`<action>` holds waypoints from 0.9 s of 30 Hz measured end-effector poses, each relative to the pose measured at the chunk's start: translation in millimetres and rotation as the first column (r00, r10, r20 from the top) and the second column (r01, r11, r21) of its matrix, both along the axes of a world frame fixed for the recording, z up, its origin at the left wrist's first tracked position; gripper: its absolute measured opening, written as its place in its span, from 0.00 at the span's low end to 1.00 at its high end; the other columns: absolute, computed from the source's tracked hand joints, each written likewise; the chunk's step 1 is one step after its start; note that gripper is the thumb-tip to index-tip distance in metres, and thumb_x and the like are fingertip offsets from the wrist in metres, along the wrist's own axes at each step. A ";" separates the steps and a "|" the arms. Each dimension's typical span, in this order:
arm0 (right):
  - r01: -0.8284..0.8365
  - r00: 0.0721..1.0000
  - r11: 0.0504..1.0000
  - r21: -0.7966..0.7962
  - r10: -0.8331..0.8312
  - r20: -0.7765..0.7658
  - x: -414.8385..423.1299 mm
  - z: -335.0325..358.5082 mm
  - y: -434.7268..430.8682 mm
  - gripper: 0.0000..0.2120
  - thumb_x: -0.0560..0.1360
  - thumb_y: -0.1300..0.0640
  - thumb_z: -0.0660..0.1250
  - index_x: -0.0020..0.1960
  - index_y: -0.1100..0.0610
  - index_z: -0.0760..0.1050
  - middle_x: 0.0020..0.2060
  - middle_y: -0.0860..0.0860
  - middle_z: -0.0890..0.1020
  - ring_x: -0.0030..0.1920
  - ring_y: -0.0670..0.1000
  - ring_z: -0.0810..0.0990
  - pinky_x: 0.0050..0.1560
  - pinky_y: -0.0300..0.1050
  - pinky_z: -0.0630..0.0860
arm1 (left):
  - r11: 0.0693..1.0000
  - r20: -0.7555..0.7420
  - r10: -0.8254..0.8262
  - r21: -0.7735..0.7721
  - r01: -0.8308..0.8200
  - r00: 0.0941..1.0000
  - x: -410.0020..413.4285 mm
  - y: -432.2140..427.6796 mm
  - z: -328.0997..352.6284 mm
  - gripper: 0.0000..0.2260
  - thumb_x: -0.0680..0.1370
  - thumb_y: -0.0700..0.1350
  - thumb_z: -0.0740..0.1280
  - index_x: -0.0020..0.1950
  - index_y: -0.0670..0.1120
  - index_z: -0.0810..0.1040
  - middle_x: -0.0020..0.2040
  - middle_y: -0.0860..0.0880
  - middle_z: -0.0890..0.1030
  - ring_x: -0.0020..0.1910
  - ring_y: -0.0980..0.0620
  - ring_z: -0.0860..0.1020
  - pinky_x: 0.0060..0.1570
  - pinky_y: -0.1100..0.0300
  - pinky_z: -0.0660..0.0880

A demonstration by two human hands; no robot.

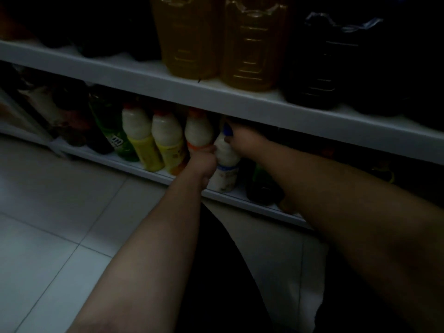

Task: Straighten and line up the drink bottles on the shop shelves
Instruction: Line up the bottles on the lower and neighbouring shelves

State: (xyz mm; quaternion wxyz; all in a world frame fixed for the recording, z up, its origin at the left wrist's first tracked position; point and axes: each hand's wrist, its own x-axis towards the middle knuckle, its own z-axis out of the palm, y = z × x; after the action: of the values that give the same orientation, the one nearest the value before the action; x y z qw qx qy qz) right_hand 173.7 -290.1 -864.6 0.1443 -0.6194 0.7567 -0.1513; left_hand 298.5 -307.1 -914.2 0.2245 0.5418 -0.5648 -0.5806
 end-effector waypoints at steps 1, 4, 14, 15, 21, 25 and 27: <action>0.002 1.000 1.000 -0.013 -0.002 -0.021 -0.7 -1.0 1.3 0.26 0.77 0.56 0.65 0.72 0.58 0.62 0.70 0.59 0.66 0.69 0.60 0.64 0.68 0.49 0.59 | 1.000 0.015 -0.028 -0.007 0.028 1.000 -3.7 -0.2 -0.8 0.17 0.80 0.33 0.56 0.68 0.40 0.71 0.66 0.39 0.74 0.63 0.40 0.72 0.52 0.55 0.75; 0.046 0.996 0.998 -0.052 -0.050 -0.073 -5.9 -6.0 3.6 0.25 0.77 0.51 0.64 0.71 0.58 0.63 0.69 0.59 0.67 0.69 0.60 0.65 0.69 0.51 0.59 | 0.998 -0.017 -0.069 -0.013 0.069 0.997 -10.6 4.8 5.1 0.19 0.79 0.31 0.53 0.68 0.41 0.71 0.64 0.39 0.75 0.62 0.37 0.72 0.49 0.54 0.75; 0.184 0.983 0.975 -0.128 -0.181 0.036 -10.8 -15.3 6.1 0.22 0.79 0.46 0.60 0.68 0.57 0.66 0.67 0.57 0.69 0.67 0.57 0.66 0.65 0.41 0.57 | 0.973 0.011 -0.228 -0.040 0.228 0.974 -10.8 8.2 0.8 0.27 0.79 0.33 0.56 0.77 0.50 0.58 0.71 0.42 0.69 0.68 0.38 0.68 0.65 0.47 0.67; 0.181 0.983 0.976 -0.123 -0.179 0.034 -11.1 -16.0 7.6 0.23 0.79 0.45 0.60 0.69 0.57 0.66 0.67 0.57 0.70 0.68 0.57 0.66 0.65 0.42 0.57 | 0.972 -0.004 -0.231 -0.040 0.231 0.973 -7.9 7.6 0.6 0.27 0.79 0.34 0.57 0.77 0.50 0.59 0.70 0.43 0.70 0.68 0.40 0.68 0.64 0.49 0.68; 0.160 0.959 0.953 -0.258 -0.212 -0.190 -11.9 -27.9 22.0 0.23 0.79 0.44 0.58 0.65 0.60 0.69 0.61 0.61 0.75 0.60 0.61 0.73 0.58 0.50 0.67 | 0.951 -0.044 -0.304 -0.082 0.300 0.952 1.1 6.3 -5.2 0.27 0.79 0.34 0.60 0.77 0.47 0.59 0.73 0.48 0.66 0.70 0.49 0.65 0.67 0.57 0.65; 0.129 0.954 0.946 -0.297 -0.200 -0.224 -9.6 -29.6 26.6 0.23 0.79 0.44 0.59 0.62 0.61 0.73 0.55 0.62 0.79 0.54 0.62 0.77 0.51 0.50 0.71 | 0.936 -0.052 -0.334 -0.133 0.325 0.941 2.5 7.2 -6.1 0.24 0.80 0.34 0.60 0.75 0.45 0.63 0.72 0.46 0.68 0.70 0.48 0.67 0.70 0.49 0.64; 0.104 0.957 0.950 -0.293 -0.176 -0.231 -10.5 -30.7 29.8 0.24 0.78 0.44 0.60 0.63 0.62 0.73 0.55 0.63 0.79 0.53 0.63 0.78 0.50 0.50 0.72 | 0.918 -0.005 -0.364 -0.171 0.358 0.931 6.9 8.3 -6.3 0.21 0.81 0.36 0.59 0.74 0.45 0.65 0.71 0.46 0.69 0.70 0.48 0.67 0.70 0.50 0.64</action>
State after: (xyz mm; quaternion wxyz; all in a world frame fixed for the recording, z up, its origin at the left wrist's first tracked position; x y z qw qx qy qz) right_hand 163.2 -260.3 -895.4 -0.0533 -0.5921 0.7825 -0.1853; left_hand 305.4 -298.7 -920.5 0.1687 0.3971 -0.6974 -0.5722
